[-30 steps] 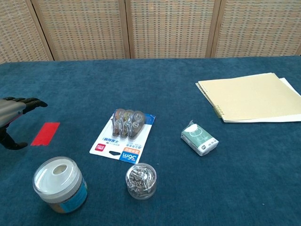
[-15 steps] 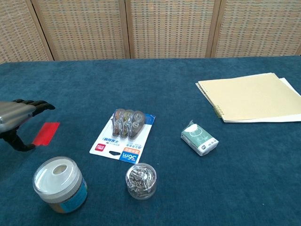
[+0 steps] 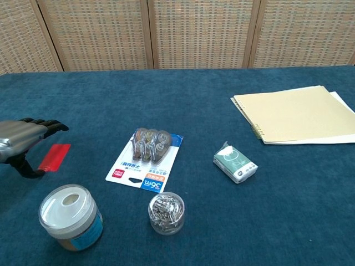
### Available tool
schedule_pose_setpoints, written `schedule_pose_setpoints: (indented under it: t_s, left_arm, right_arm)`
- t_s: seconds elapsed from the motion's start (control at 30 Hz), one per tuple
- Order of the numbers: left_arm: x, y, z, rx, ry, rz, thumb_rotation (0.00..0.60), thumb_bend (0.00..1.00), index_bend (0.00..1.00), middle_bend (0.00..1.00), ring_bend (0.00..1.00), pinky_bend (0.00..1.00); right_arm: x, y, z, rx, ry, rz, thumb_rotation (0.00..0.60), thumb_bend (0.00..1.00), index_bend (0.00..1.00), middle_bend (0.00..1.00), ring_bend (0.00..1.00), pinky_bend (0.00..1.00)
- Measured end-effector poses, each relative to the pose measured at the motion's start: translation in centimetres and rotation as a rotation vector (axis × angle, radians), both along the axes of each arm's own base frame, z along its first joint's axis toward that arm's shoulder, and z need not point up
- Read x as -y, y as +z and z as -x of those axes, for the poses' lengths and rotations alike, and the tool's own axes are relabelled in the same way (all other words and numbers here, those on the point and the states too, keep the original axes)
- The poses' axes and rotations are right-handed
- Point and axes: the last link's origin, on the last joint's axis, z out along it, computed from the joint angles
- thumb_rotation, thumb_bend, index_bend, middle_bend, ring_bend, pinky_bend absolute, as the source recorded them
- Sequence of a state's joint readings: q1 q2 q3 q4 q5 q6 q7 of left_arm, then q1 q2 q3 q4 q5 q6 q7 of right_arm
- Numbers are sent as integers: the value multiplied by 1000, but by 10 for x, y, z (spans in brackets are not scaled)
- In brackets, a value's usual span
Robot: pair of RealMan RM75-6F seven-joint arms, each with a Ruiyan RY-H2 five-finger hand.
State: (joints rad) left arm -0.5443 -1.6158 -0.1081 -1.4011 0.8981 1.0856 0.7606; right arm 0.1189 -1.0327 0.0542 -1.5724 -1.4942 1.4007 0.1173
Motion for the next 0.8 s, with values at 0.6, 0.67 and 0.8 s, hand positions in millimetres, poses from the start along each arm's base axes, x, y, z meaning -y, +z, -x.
schedule_pose_setpoints:
  t_s: [0.6,0.67,0.8]
  left_arm:
    - [-12,-11,-13,6,-50,-63,600,331,0,0,0,0]
    - [-13,-10,-14,13,-59,-74,600,331,0,0,0,0]
    - [-13,-8,-15,26,-67,-87,600,332,0,0,0,0]
  right_arm:
    - [0,1,1,4,-5,0,600,53,0,0,0,0]
    - [0,1,1,4,-5,-1,600,53,0,0,0,0]
    - [0,1,0,3,-4,-2,600,53,0,0,0,0]
